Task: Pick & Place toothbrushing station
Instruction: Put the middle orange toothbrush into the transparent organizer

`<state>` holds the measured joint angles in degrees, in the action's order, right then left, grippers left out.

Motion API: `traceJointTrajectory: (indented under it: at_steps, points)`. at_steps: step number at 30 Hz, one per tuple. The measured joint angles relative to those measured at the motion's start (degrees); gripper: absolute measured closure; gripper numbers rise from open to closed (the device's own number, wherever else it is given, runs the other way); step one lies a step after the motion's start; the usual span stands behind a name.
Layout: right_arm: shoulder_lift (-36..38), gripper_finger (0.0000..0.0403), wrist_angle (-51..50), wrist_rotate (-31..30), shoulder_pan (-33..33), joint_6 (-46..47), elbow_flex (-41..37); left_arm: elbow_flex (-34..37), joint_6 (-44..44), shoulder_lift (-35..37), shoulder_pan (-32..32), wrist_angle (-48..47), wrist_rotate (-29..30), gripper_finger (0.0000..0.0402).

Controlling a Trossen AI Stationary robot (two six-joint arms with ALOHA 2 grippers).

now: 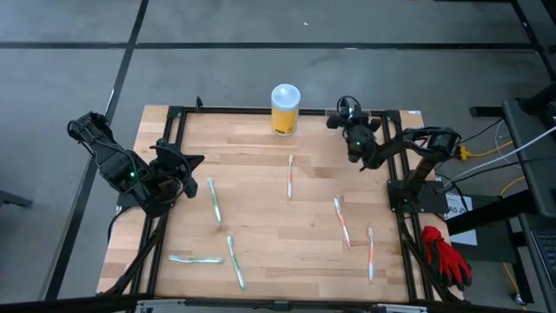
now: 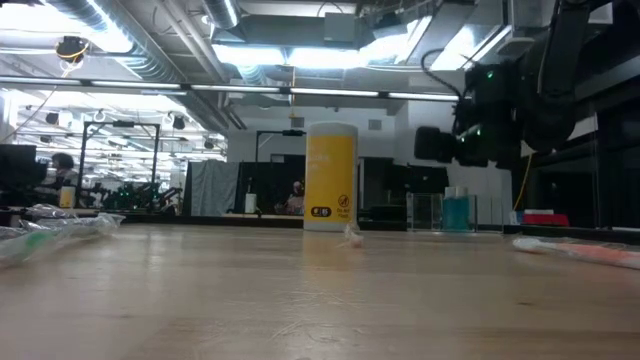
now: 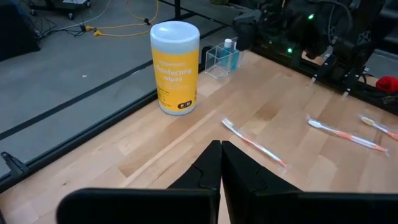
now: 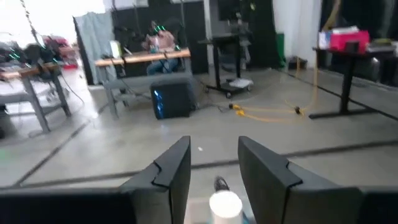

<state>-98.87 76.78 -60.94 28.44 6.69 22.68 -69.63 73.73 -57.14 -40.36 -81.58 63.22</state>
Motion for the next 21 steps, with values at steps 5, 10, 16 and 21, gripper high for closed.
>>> traceJointTrajectory:
  at_steps: [5,10,16,21]
  points:
    - [4.06,0.0269,6.19,0.32,-3.97,-11.25,0.0,0.0,-1.97,0.0,0.02,-0.08,-1.87,0.0398]
    - [15.42,0.0269,6.31,3.65,-10.41,-20.44,0.0,0.0,-0.15,0.97,0.0,-1.12,-4.28,0.0398]
    - [34.83,0.0269,-8.54,5.83,-21.21,-23.83,0.24,0.0,3.17,5.18,0.02,-0.83,-4.68,0.0398]
    - [49.19,0.0269,-46.26,10.17,-29.92,-7.4,7.31,0.96,6.45,6.96,0.98,-0.93,-11.06,0.0398]
